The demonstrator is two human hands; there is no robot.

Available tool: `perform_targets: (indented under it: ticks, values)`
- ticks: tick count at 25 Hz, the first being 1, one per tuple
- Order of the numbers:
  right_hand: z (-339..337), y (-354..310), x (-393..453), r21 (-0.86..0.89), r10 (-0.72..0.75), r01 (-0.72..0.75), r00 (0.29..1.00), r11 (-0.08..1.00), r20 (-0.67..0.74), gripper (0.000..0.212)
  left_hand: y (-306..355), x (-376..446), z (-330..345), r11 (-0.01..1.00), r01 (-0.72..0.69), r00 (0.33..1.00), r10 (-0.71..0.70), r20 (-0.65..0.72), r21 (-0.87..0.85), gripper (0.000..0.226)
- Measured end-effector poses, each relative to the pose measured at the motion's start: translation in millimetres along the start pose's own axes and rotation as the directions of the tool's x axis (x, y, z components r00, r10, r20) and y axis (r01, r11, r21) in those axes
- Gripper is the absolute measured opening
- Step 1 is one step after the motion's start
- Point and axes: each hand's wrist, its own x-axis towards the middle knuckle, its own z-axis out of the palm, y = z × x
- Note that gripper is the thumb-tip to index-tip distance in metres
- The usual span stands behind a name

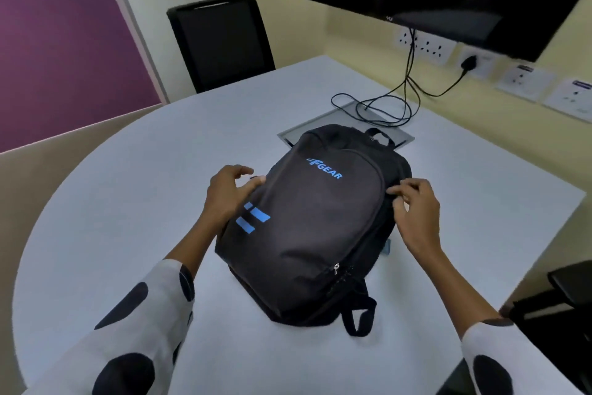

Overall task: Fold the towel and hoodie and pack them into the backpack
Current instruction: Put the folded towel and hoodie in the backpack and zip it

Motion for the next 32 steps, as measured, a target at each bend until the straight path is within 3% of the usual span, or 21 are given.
perform_targets:
  ticks: [2, 4, 6, 8, 10, 12, 16, 18, 21, 25, 32]
  values:
    - [2.6, -9.0, 0.1, 0.160, 0.132, -0.130, 0.991, 0.978, 0.003, 0.040, 23.0, 7.0, 13.4, 0.999, 0.012, 0.988, -0.006, 0.154, -0.043, 0.058]
    - [4.9, -14.4, 5.4, 0.267, 0.303, -0.335, 0.941, 0.904, 0.152, 0.079, 37.4, 12.4, 29.7, 0.996, 0.063, 0.952, -0.040, 0.303, -0.068, 0.069]
    - [11.3, -11.9, 12.9, 0.323, 0.373, -0.452, 0.885, 0.831, 0.279, 0.111, 41.9, 16.2, 42.6, 0.995, 0.083, 0.934, -0.058, 0.351, -0.056, 0.072]
    - [16.6, -9.3, 18.3, 0.376, 0.401, -0.510, 0.854, 0.773, 0.332, 0.125, 44.1, 16.1, 49.1, 0.996, 0.079, 0.944, -0.059, 0.325, -0.050, 0.068]
    - [20.1, -8.8, 23.7, 0.442, 0.423, -0.555, 0.829, 0.705, 0.366, 0.117, 44.4, 14.5, 53.0, 0.994, 0.081, 0.960, -0.059, 0.274, -0.070, 0.054]
    - [25.0, -10.8, 26.3, 0.484, 0.431, -0.560, 0.828, 0.673, 0.358, 0.095, 43.4, 12.3, 55.7, 0.984, 0.117, 0.972, -0.086, 0.219, -0.131, 0.039]
    - [35.1, -18.0, 31.1, 0.475, 0.481, -0.522, 0.850, 0.709, 0.216, 0.037, 48.7, 5.3, 64.0, 0.981, 0.143, 0.989, -0.135, 0.068, -0.129, 0.024]
    - [37.9, -21.0, 33.7, 0.445, 0.490, -0.504, 0.858, 0.740, 0.156, 0.021, 57.9, -4.5, 68.6, 0.990, 0.122, 0.991, -0.125, -0.041, -0.076, 0.029]
    - [30.7, -21.2, 36.3, 0.485, 0.519, -0.500, 0.848, 0.718, 0.107, 0.013, 74.0, -10.8, 71.9, 0.987, 0.120, 0.985, -0.132, -0.113, -0.110, 0.030]
    - [3.8, -13.4, 44.6, 0.630, 0.542, -0.483, 0.832, 0.608, 0.115, 0.004, 100.1, -14.4, 87.6, 0.967, 0.088, 0.981, -0.126, -0.150, -0.239, 0.025]
    - [-85.3, 33.5, 90.4, 0.821, 0.538, -0.307, 0.843, 0.482, 0.000, 0.020, 167.3, -11.2, 174.0, 0.853, 0.052, 0.988, -0.119, -0.098, -0.519, 0.021]
